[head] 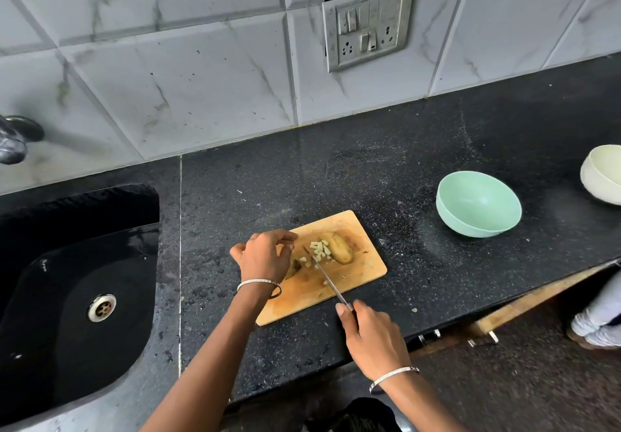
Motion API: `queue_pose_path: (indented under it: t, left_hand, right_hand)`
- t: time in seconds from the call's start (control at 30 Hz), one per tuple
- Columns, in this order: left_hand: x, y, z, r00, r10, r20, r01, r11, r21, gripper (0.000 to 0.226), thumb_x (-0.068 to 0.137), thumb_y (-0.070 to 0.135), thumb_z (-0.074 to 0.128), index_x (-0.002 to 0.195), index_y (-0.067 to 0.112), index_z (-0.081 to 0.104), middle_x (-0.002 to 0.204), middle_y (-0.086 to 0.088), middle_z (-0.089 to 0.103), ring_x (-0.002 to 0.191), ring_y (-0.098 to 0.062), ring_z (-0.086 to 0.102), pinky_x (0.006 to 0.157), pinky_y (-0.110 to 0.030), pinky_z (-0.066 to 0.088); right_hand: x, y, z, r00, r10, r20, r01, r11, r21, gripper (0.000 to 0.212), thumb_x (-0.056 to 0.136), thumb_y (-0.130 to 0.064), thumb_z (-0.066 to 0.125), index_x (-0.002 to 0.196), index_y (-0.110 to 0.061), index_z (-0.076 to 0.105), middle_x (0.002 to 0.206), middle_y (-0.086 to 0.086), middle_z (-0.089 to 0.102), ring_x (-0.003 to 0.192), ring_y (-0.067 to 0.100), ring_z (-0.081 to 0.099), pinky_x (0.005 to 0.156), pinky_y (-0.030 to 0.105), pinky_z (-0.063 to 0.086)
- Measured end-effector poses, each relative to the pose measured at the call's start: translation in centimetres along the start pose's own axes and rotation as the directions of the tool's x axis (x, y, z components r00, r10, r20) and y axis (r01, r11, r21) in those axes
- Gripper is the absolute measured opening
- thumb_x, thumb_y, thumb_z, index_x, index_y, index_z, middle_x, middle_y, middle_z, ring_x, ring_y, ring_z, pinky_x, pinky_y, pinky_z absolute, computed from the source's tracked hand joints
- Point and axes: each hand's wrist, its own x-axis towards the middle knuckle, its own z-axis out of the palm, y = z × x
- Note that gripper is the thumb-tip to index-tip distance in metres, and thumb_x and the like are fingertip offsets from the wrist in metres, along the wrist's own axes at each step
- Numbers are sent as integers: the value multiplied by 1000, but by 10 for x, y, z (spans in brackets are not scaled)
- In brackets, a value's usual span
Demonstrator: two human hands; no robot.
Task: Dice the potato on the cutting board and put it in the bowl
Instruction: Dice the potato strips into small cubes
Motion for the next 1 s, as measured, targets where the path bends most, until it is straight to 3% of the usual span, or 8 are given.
queue_pose_path:
  t: [0.13,0.2,0.3,0.47,0.73,0.9,1.0]
  left_hand:
    - [-11,-6,-2,997,-27,71,16,989,145,22,81,41,66,103,41,68,105,17,69,111,-18,56,85,-39,29]
    - [-14,-9,3,995,2,102,-17,989,144,26,77,45,69,103,41,67,108,14,67,111,-21,55,90,-42,34]
    - [-17,-10,9,995,21,94,-34,990,138,29,74,46,70,103,41,66,111,13,65,110,-19,56,95,-47,36]
    - [-20,-2,9,997,11,81,-29,975,219,31,78,40,69,108,42,64,110,15,66,110,-16,53,91,-42,26]
    - [-23,-4,6,999,-10,46,8,998,57,34,76,31,76,107,34,61,104,16,70,105,-13,62,92,-37,23]
    - [-23,-8,5,997,25,79,-20,998,-54,33,71,21,81,98,30,63,98,14,71,101,-12,65,92,-35,41]
    - [-24,-10,3,994,42,99,-32,994,-102,32,70,15,82,97,25,68,95,10,72,95,-12,66,83,-26,49]
  right_hand:
    - [-3,-10,5,1000,8,1,-8,1000,-7,40,101,-53,26,94,-23,50,93,5,67,92,31,65,64,37,37]
    - [-4,-13,6,1000,18,-12,-18,1000,-3,39,101,-53,27,95,-23,51,93,5,67,92,32,65,64,38,37]
    - [-3,-14,6,1000,22,-21,-23,1000,-12,40,101,-53,26,97,-22,52,93,6,67,92,32,65,66,38,41]
    - [-3,-20,7,999,52,-10,-53,996,-69,39,102,-50,26,102,-21,52,99,6,67,97,33,65,64,37,38]
    - [3,-30,9,998,54,-29,-58,979,-196,38,104,-46,26,111,-18,52,104,5,67,99,31,66,69,38,48]
    - [7,-27,0,995,87,-45,-93,987,-131,41,103,-49,27,108,-20,56,103,7,67,101,33,64,66,36,38]
    - [8,-28,-4,996,71,-53,-77,992,-105,39,103,-48,27,104,-20,54,99,6,67,97,32,64,63,36,37]
